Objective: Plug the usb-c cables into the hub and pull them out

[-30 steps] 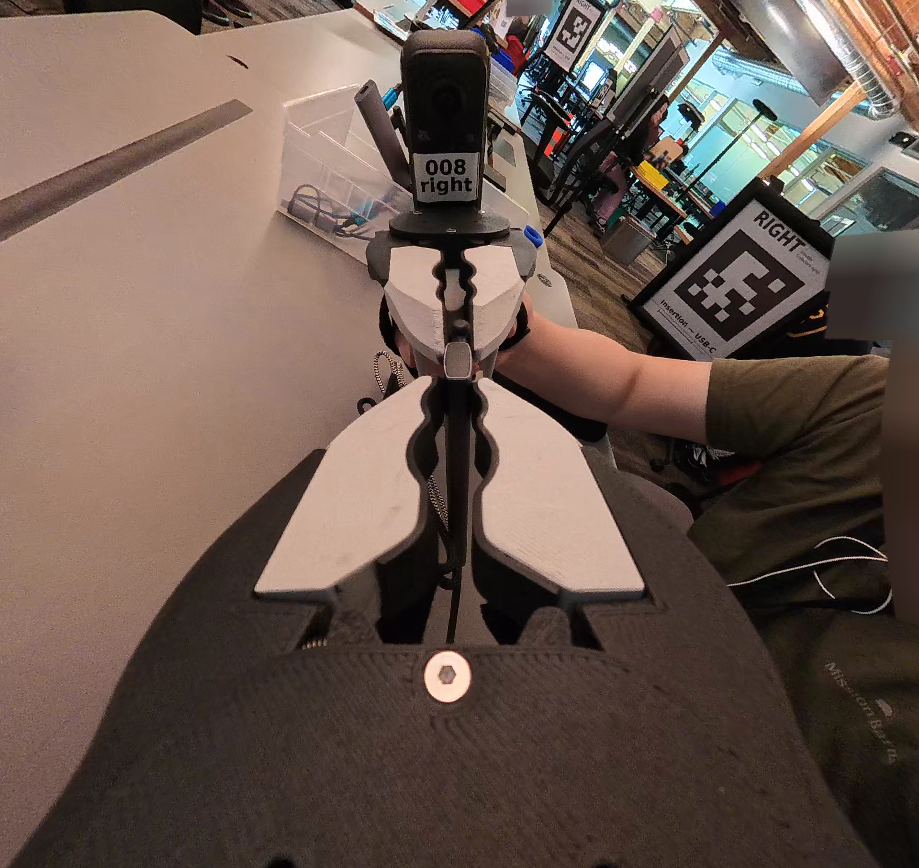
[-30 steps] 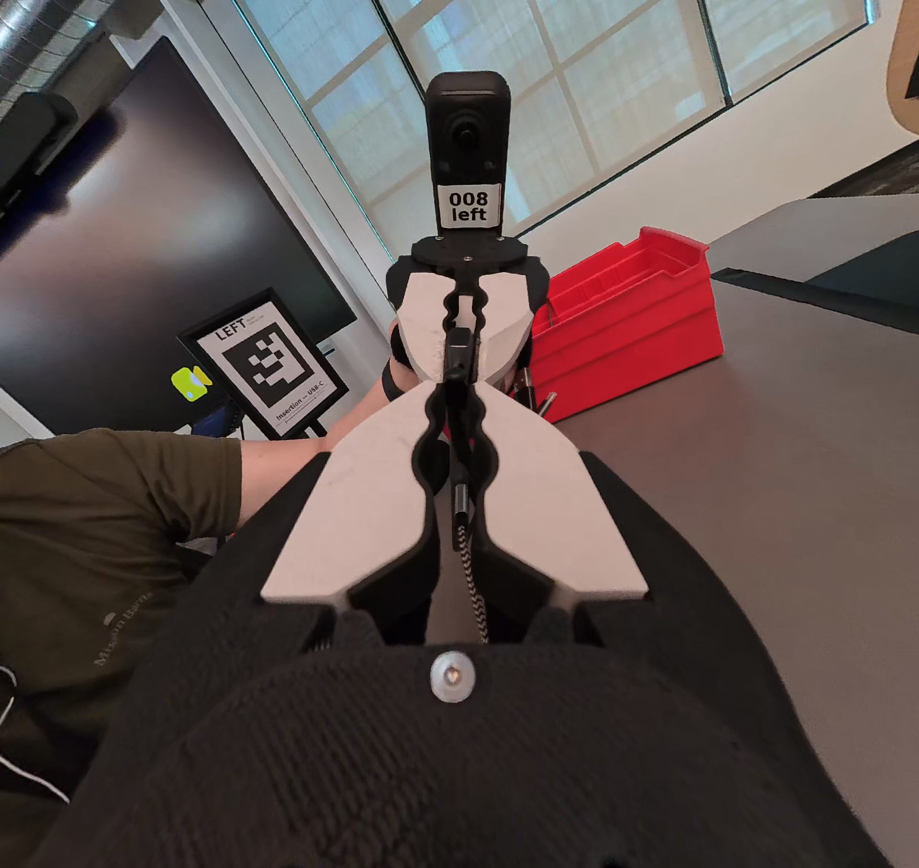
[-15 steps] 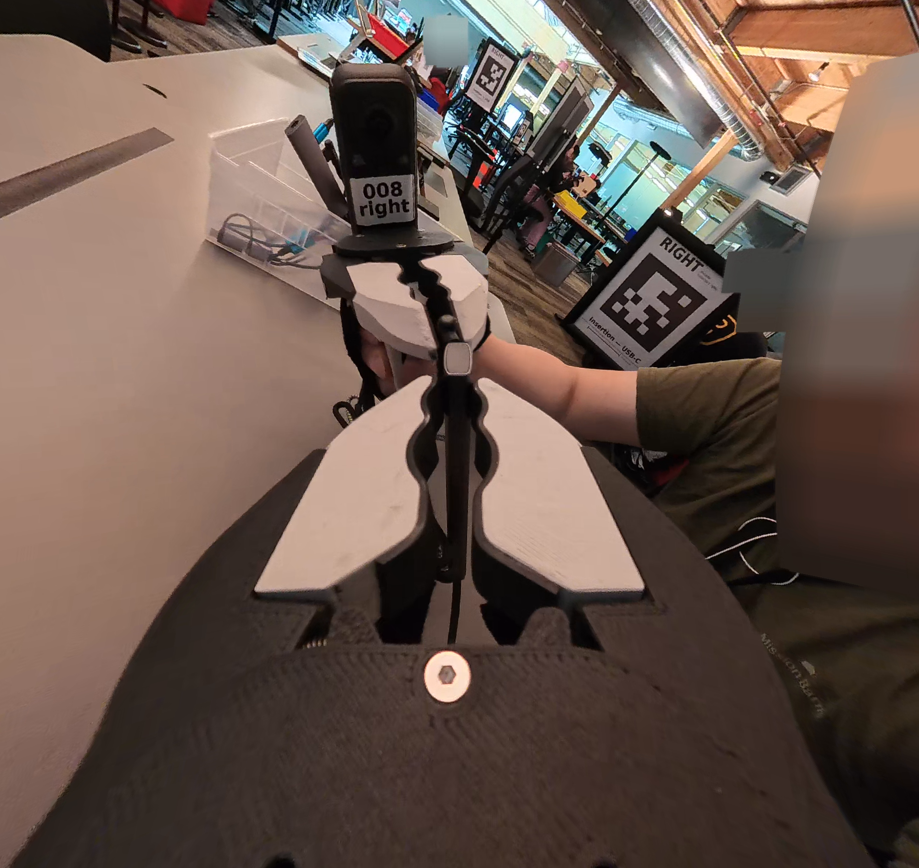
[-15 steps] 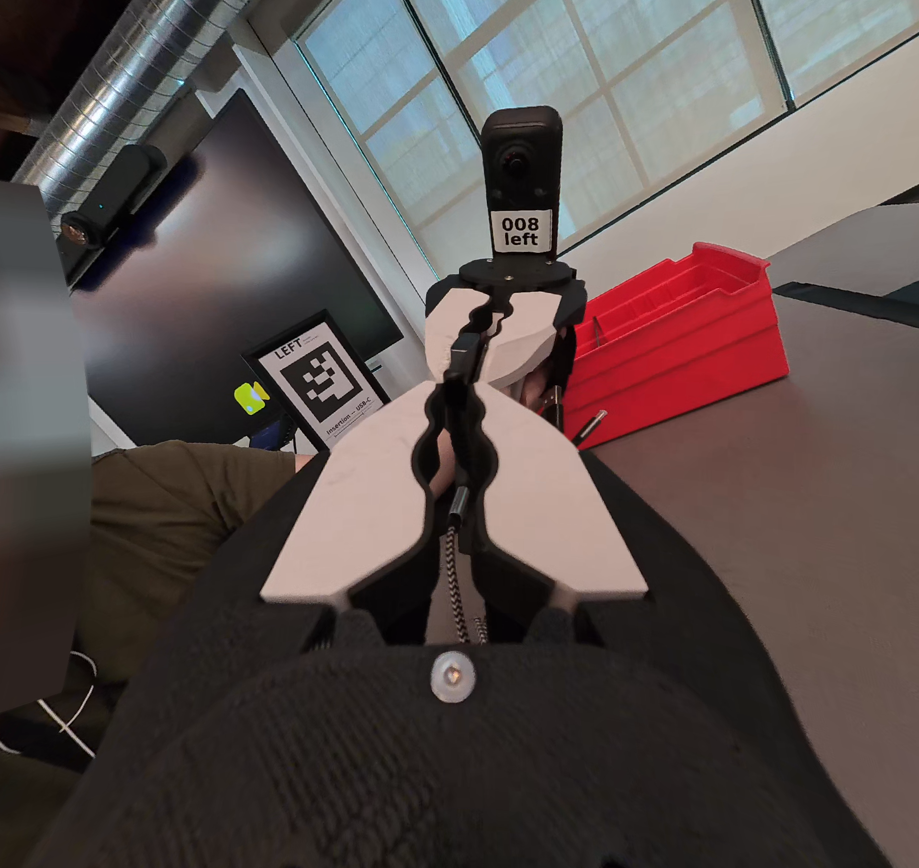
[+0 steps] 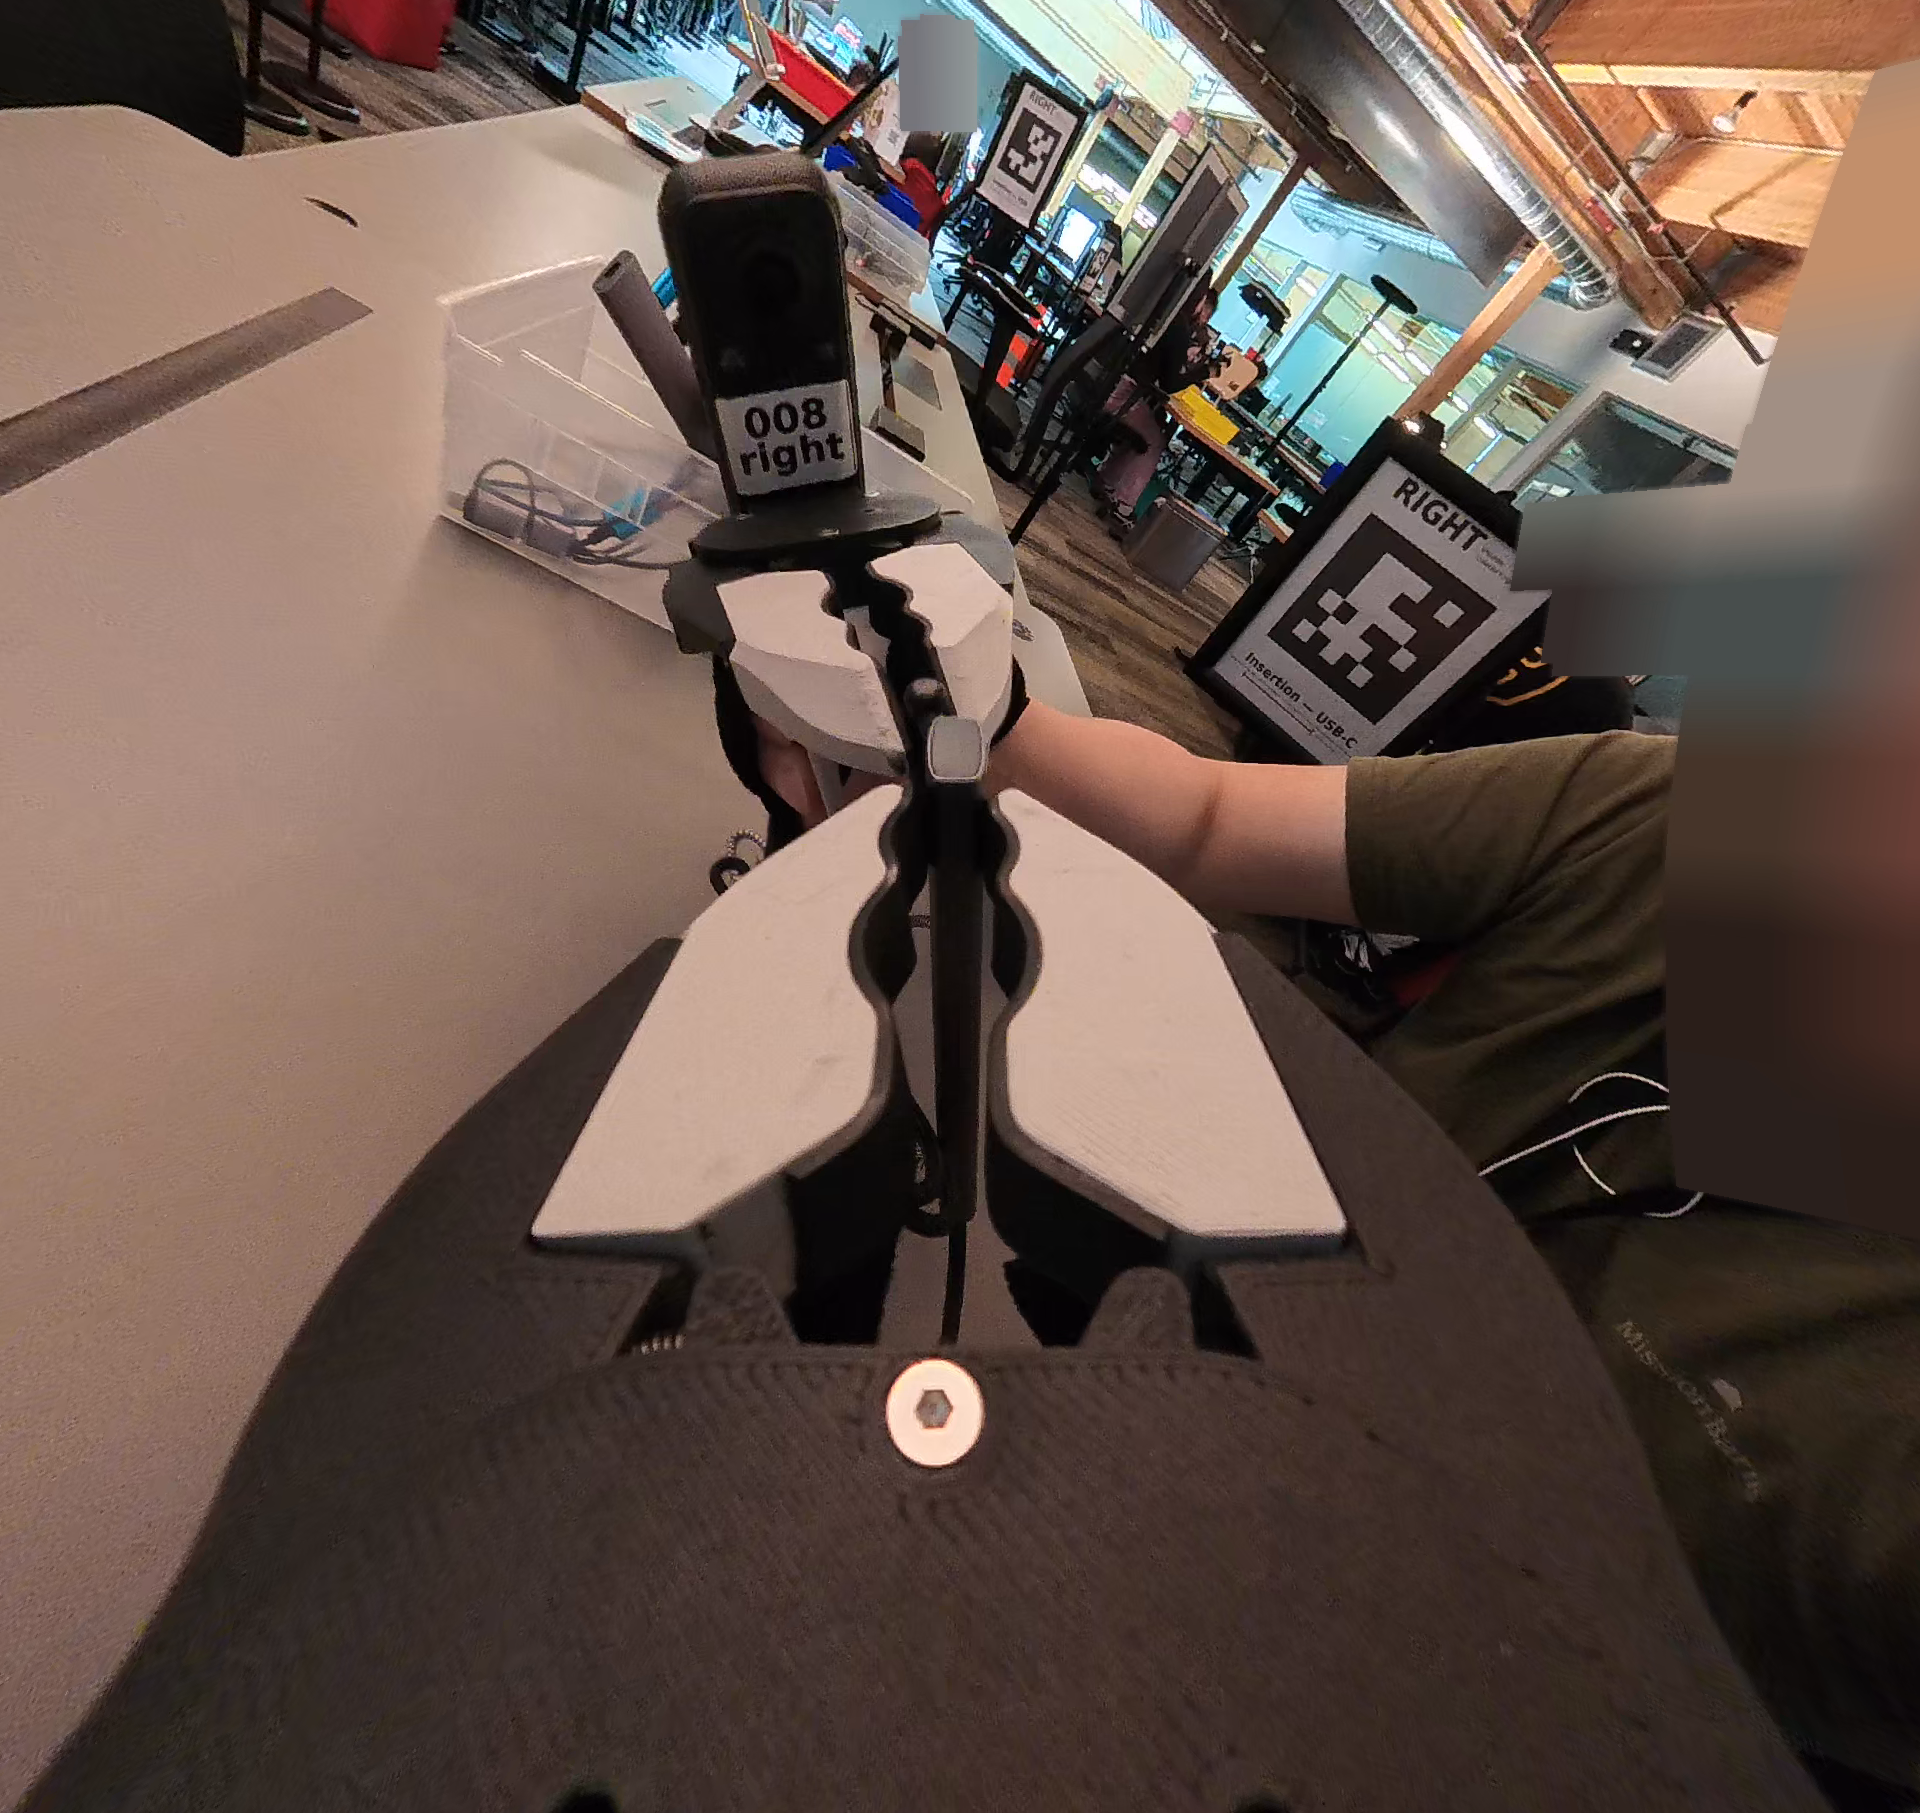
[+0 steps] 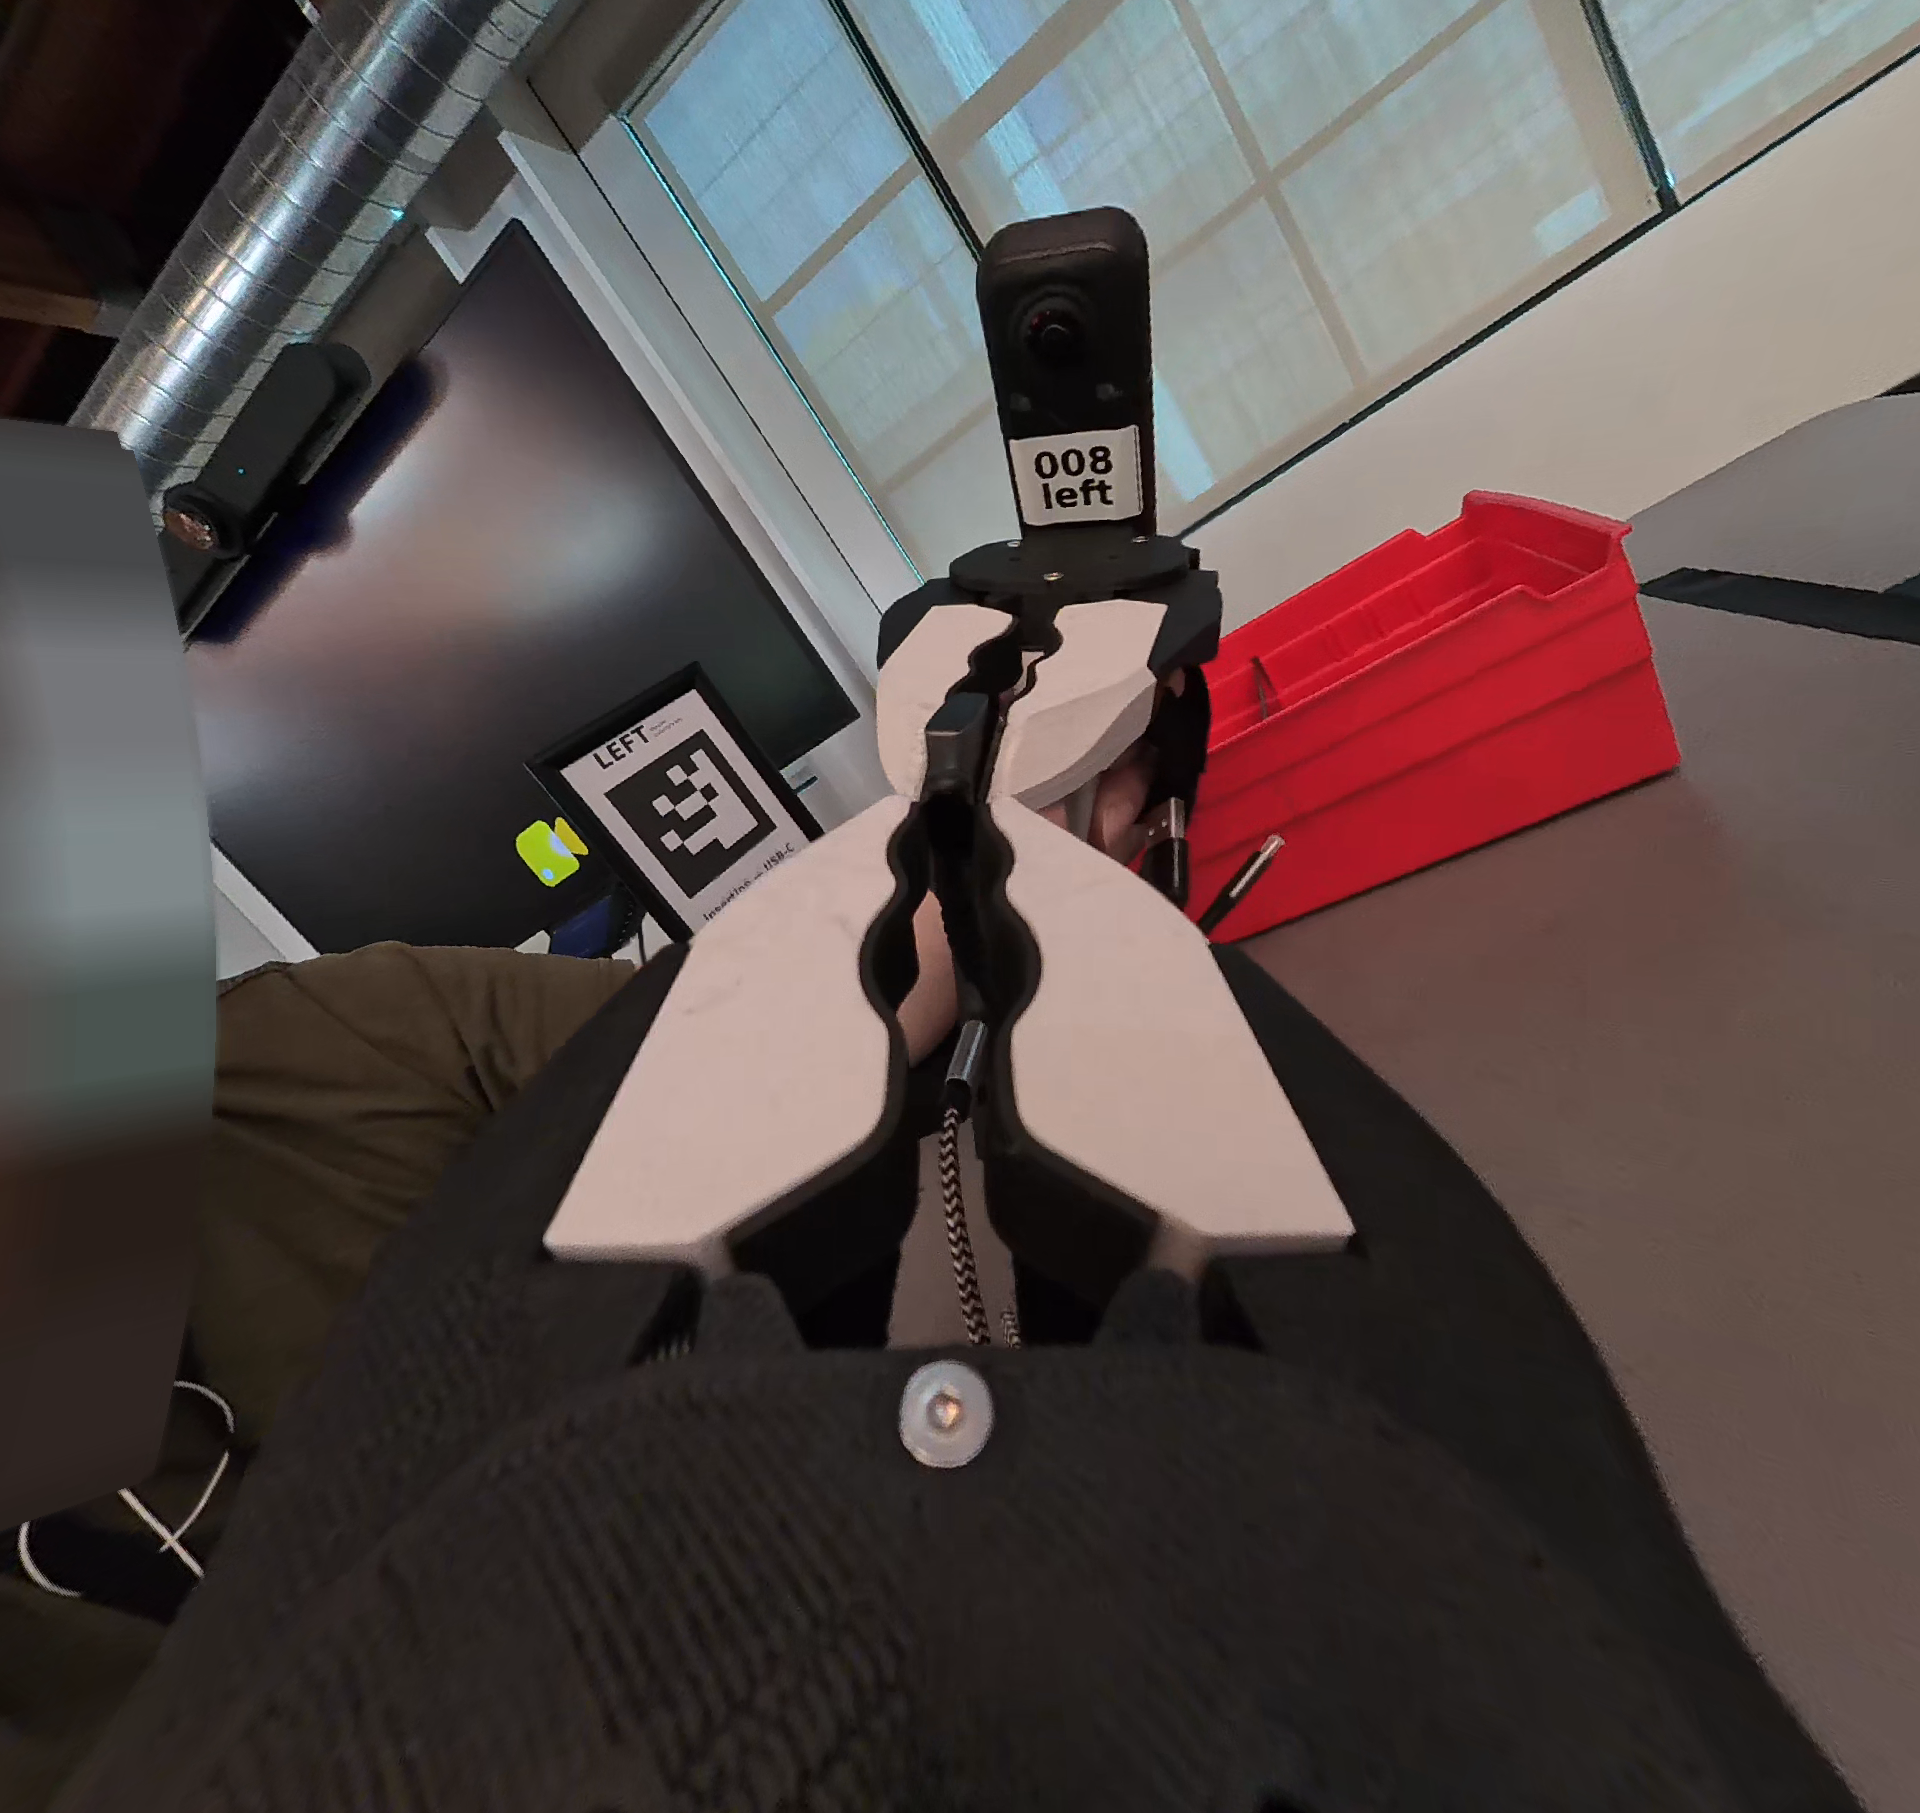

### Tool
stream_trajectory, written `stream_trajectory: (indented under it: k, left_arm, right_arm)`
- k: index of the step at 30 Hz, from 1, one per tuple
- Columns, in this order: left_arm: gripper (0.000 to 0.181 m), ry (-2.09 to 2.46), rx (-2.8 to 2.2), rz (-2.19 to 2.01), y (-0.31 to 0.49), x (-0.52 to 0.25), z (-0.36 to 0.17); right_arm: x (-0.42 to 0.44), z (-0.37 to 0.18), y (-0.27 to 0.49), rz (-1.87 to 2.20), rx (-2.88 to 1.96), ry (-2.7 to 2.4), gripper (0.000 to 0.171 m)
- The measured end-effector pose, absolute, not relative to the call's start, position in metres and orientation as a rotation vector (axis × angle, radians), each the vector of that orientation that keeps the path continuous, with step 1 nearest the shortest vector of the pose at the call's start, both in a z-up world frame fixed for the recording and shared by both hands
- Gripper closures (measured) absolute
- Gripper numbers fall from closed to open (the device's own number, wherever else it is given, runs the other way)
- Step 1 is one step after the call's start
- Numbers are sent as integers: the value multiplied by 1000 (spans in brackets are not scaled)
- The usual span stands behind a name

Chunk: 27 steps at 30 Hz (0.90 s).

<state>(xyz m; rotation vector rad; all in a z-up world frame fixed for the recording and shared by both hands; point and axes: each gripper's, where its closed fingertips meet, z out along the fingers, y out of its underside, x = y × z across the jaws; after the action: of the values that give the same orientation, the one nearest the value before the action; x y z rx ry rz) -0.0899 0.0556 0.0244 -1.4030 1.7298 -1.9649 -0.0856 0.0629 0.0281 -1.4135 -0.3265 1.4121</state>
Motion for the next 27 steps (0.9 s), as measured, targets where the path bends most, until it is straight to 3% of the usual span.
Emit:
stream_trajectory:
  k: [1,14,27]
  left_arm:
    - [172,1725,-1403,-1964,56,-90,24]
    - [172,1708,-1510,-1679,67,-82,14]
    - [172,1704,-1494,-1755,63,-83,18]
  right_arm:
    - [-85,28,63,1418,-1410,-317,163]
    - [-82,21,75,1295,-1439,-220,162]
    - [-77,28,70,1351,-1407,-254,163]
